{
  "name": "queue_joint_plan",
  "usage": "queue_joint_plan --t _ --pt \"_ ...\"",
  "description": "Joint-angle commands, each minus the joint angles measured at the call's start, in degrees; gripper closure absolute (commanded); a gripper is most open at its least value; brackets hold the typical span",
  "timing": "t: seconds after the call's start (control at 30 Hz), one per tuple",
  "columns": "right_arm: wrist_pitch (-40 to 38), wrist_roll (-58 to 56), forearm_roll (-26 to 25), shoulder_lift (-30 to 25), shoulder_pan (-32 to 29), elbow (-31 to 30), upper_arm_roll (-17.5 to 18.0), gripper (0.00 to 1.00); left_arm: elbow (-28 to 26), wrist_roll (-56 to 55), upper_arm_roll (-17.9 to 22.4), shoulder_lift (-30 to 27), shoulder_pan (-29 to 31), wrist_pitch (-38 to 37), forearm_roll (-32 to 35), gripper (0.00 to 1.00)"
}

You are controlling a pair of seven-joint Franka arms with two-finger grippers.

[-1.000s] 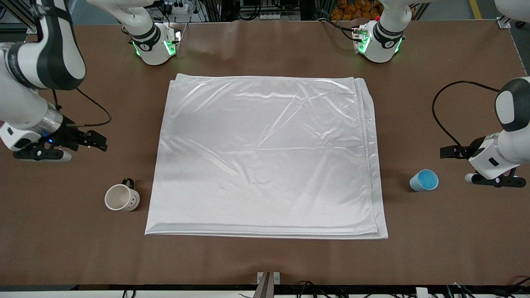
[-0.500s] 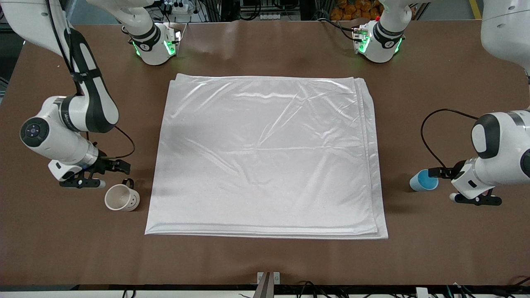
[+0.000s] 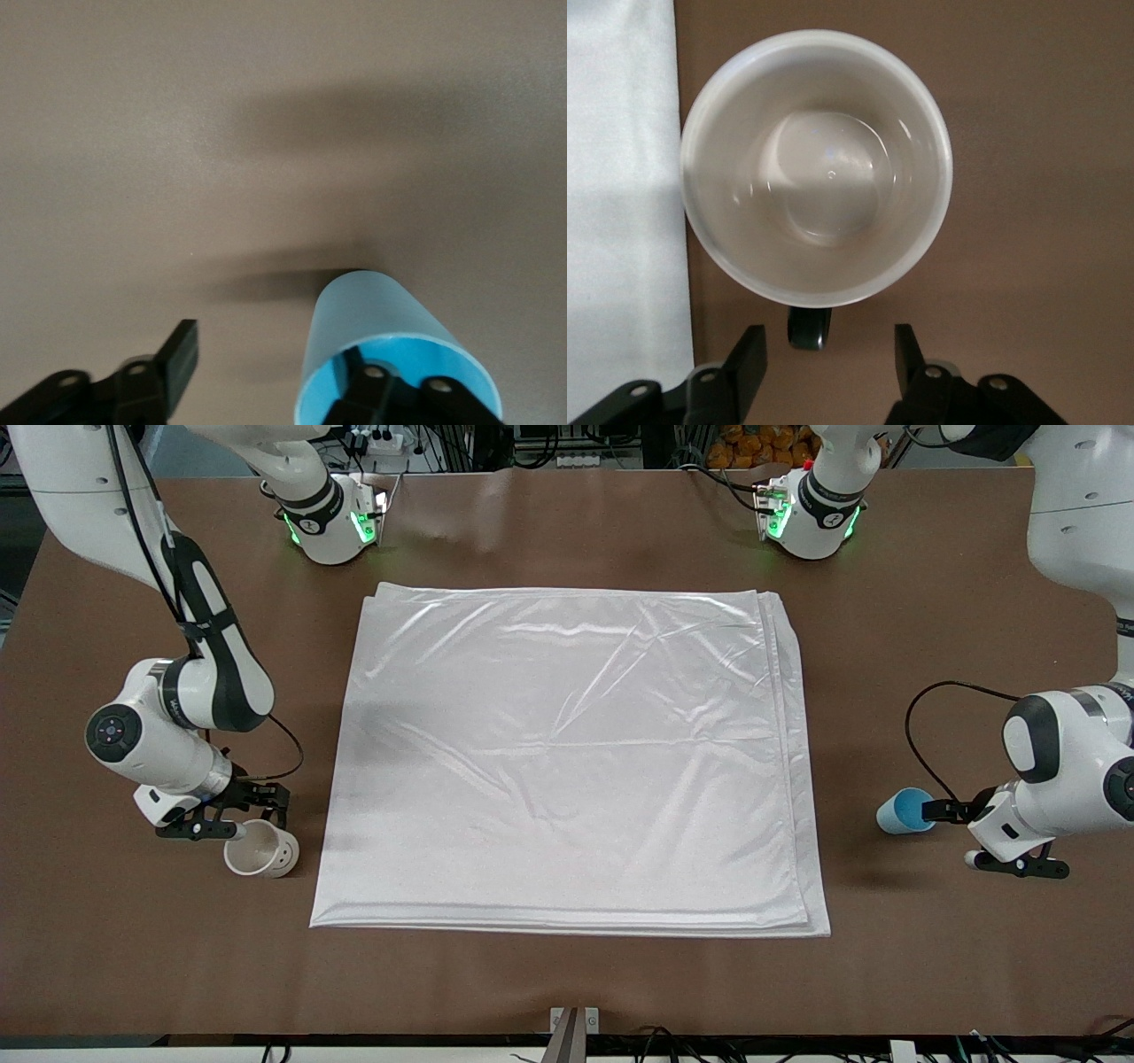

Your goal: Place blue cup into white mug on cloth

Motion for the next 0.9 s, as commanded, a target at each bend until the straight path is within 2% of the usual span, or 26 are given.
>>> queue_joint_plan --t 0.0,0.13,0.3,0.43,0.6,0.87 --pt "-0.64 -0.27 -0.75 0.4 -0.27 2.71 0.43 1.0 -0.07 -2.09 -0.05 0.11 0.12 0.43 -1.71 1.0" --pt "-1.52 -0.27 -0.75 -1.52 -0.18 2.98 0.43 1.0 0.02 -3.85 -0.05 -0.07 0.12 0.43 -1.8 1.0" --pt "-8.71 0.52 -0.57 -5.39 1.75 5.08 0.79 1.0 0.1 -3.85 -0.14 -0.24 0.12 0.43 -1.8 1.0" --pt "-15.22 4.03 -0.57 -7.77 5.26 8.33 0.79 1.0 0.19 -4.29 -0.31 -1.38 -0.23 -0.01 -1.89 1.0" --pt "-19.71 8.25 -0.05 -9.26 10.8 11.41 0.96 1.0 0.45 -6.83 -0.66 -3.4 -1.11 -2.64 -1.89 1.0" --pt "-20.42 16.07 0.13 -9.27 19.94 13.35 2.72 1.0 0.63 -19.92 -3.21 -6.66 -3.57 -5.1 -1.89 1.0"
